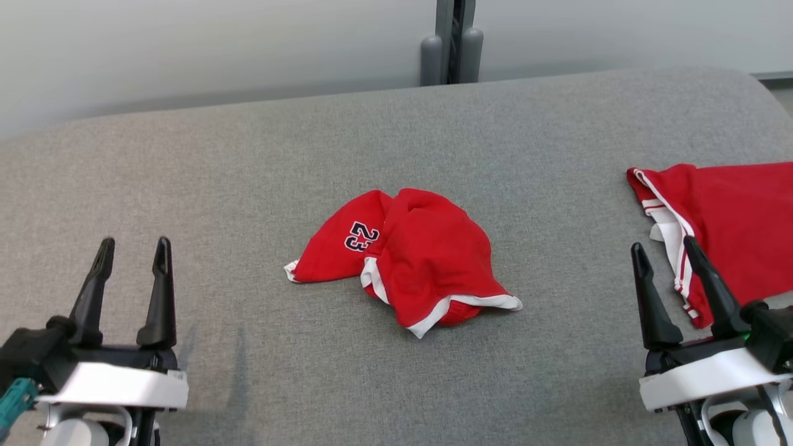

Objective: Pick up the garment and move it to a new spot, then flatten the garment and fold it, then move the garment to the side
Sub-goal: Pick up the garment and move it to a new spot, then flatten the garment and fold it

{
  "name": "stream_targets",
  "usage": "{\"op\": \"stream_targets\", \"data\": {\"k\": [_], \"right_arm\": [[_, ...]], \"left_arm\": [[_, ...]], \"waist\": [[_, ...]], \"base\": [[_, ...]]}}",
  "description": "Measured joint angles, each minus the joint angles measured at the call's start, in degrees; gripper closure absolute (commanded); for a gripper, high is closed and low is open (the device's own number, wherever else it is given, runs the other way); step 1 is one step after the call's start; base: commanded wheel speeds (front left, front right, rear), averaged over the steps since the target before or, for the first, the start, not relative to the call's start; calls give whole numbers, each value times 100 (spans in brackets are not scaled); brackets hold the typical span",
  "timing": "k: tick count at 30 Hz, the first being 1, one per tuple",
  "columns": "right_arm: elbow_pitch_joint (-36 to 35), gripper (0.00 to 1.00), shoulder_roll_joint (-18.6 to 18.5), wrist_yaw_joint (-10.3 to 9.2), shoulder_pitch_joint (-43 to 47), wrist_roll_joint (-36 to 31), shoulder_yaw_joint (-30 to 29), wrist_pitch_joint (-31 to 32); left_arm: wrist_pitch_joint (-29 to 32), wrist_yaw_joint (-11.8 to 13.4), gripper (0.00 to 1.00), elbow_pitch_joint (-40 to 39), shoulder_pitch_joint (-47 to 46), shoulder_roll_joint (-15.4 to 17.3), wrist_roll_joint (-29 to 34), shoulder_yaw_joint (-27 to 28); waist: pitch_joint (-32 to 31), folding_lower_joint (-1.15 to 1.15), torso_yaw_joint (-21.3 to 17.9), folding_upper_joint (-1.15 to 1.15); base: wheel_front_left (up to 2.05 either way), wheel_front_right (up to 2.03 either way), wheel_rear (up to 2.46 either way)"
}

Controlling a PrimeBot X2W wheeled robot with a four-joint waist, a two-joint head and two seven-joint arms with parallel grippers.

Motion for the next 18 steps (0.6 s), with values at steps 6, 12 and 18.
{"op": "stream_targets", "data": {"k": [6, 12, 18], "right_arm": [[19, 0, -90, 0, 254, 0, 127, 124], [-32, 0, -91, 0, 525, -3, 87, 210], [-115, 0, -94, 0, 614, -8, 36, 255]], "left_arm": [[-27, -47, 0, 164, 370, 22, 68, 4], [-26, 8, 0, 159, 600, -18, 96, -57], [41, 62, 0, 86, 670, -18, 111, -96]], "waist": [[-322, 0, 9, 0], [-505, 0, -24, 0], [-542, 0, -50, 0]], "base": [[0, 0, 0], [0, 0, 0], [0, 0, 0]]}}
